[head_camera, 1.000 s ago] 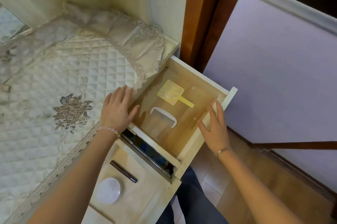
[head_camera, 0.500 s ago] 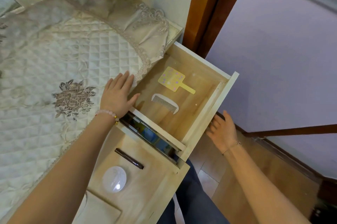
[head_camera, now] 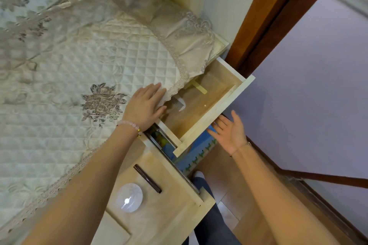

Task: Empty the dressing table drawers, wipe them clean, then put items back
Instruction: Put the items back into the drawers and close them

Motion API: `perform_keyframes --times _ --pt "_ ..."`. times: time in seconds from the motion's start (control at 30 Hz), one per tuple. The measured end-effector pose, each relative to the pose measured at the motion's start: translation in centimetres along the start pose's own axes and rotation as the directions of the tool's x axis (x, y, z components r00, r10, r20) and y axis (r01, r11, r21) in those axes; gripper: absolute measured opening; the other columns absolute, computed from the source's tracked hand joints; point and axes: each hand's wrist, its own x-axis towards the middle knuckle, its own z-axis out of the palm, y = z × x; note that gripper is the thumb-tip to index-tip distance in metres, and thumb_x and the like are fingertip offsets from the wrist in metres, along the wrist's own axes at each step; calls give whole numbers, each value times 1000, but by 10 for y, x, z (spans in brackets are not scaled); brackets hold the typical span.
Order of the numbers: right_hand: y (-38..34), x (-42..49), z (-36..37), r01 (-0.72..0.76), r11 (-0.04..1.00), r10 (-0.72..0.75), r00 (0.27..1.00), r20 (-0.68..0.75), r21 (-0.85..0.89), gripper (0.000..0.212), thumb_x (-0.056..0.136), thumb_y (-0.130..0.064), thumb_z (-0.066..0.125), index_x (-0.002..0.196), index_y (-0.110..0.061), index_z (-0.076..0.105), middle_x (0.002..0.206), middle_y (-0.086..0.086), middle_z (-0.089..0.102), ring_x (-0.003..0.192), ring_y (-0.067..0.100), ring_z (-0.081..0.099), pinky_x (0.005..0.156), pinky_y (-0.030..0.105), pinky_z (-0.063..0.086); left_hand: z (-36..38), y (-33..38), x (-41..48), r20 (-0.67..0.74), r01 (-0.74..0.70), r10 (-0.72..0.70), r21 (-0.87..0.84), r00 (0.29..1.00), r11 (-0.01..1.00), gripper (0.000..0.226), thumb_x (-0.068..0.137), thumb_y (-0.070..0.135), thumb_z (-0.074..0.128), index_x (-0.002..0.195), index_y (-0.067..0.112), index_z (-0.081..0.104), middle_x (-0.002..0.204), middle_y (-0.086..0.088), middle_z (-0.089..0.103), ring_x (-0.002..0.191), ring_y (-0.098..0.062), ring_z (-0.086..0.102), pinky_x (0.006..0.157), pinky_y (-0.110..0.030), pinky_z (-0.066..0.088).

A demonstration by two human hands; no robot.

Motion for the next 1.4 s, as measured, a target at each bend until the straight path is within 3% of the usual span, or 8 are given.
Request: perform_keyframes --times 0.17,0.3,0.47,0.67,0.9,1.03,1.2,1.4 --pt "-6 21 27 -21 1000 21 996 86 3 67 95 -51 36 143 -3 32 121 10 55 117 26 51 96 42 44 2 3 0 -22 62 -65 -93 998 994 60 89 48 33 134 12 50 141 -9 46 132 -30 40 108 -46 27" --pt "-9 41 46 -68 998 66 989 133 14 72 94 -53 36 146 -4 23 147 14 36 134 30 36 100 43 39 4 4 0 -53 91 -98 -126 994 988 62 89 50 30 136 14 47 144 -5 43 135 -26 36 111 -40 20" --pt "-11 59 80 -106 994 100 980 173 24 72 95 -51 35 148 -6 18 152 14 25 140 30 25 108 46 31 5 5 1 -75 107 -119 -154 990 982 61 90 49 30 136 13 48 144 -6 44 135 -26 37 111 -40 20" --pt "-15 72 104 -96 995 99 980 170 -24 62 93 -53 38 136 -8 36 103 9 53 92 23 55 91 39 45 7 6 0 -89 99 -117 -181 989 978 56 91 46 35 134 13 50 142 -6 46 134 -26 39 110 -38 19" --pt "-17 74 93 -104 992 116 972 206 -69 67 94 -51 40 142 -6 33 130 12 51 122 26 48 109 45 34 6 7 0 -94 111 -129 -182 987 977 55 90 44 36 133 13 51 141 -6 47 133 -26 39 110 -39 20" --pt "-25 57 92 32 944 29 984 179 -327 60 96 -45 40 144 -10 32 142 9 43 122 23 49 107 41 38 -4 8 -1 -30 125 -132 -181 991 976 65 88 51 27 138 14 45 146 -5 41 137 -24 33 113 -38 17" --pt "-41 20 89 389 600 -278 921 275 -699 52 96 -30 47 144 -15 33 146 2 38 130 15 39 104 28 35 -23 11 -18 -53 201 -209 -119 977 972 66 89 53 27 138 13 44 141 -8 47 132 -27 41 109 -44 29" --pt "-49 -21 87 585 -293 -367 662 654 -756 63 94 -39 48 147 -15 23 153 3 26 141 17 21 114 29 18 -51 18 -62 -224 270 -266 -10 938 963 55 91 45 38 130 8 53 129 -10 57 121 -30 52 103 -45 37"
